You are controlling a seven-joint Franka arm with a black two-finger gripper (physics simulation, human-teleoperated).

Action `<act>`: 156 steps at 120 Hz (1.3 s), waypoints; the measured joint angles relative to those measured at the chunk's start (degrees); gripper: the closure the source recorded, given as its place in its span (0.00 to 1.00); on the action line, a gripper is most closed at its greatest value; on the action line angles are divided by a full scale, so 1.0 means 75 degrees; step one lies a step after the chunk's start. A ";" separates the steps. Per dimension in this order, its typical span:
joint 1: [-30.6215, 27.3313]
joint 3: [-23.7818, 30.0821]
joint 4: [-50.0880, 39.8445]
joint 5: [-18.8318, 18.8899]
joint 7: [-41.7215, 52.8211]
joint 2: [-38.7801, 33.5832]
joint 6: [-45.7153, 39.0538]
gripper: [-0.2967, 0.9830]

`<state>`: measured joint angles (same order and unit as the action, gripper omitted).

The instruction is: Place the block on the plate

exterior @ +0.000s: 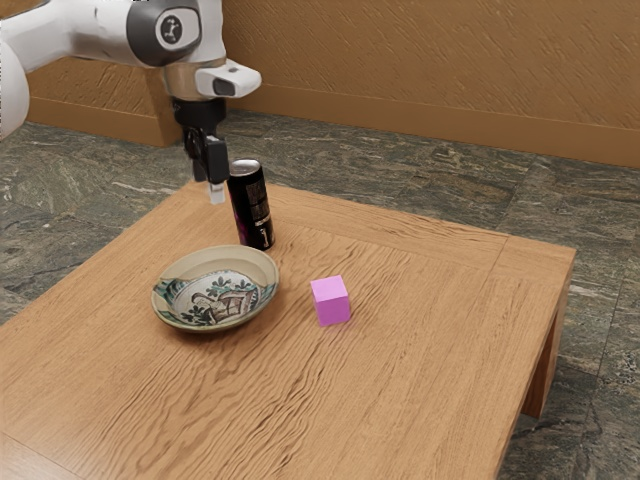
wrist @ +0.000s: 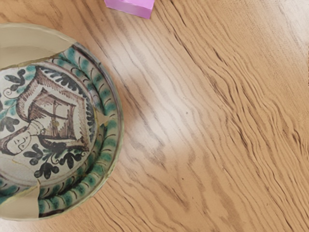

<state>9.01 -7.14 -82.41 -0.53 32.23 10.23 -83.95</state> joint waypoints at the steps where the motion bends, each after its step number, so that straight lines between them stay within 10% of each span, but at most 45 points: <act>1: 0.0006 -0.0001 0.0001 -0.0002 0.0025 0.0005 -0.0017 0.23; 90: 0.0564 -0.0022 -0.1090 0.0316 0.1241 0.0311 -0.2409 0.23; 156: 0.0522 -0.0030 0.1398 0.0307 0.1303 0.2317 -0.1717 0.23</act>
<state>12.93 -7.37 -71.92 1.77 42.00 27.61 -96.83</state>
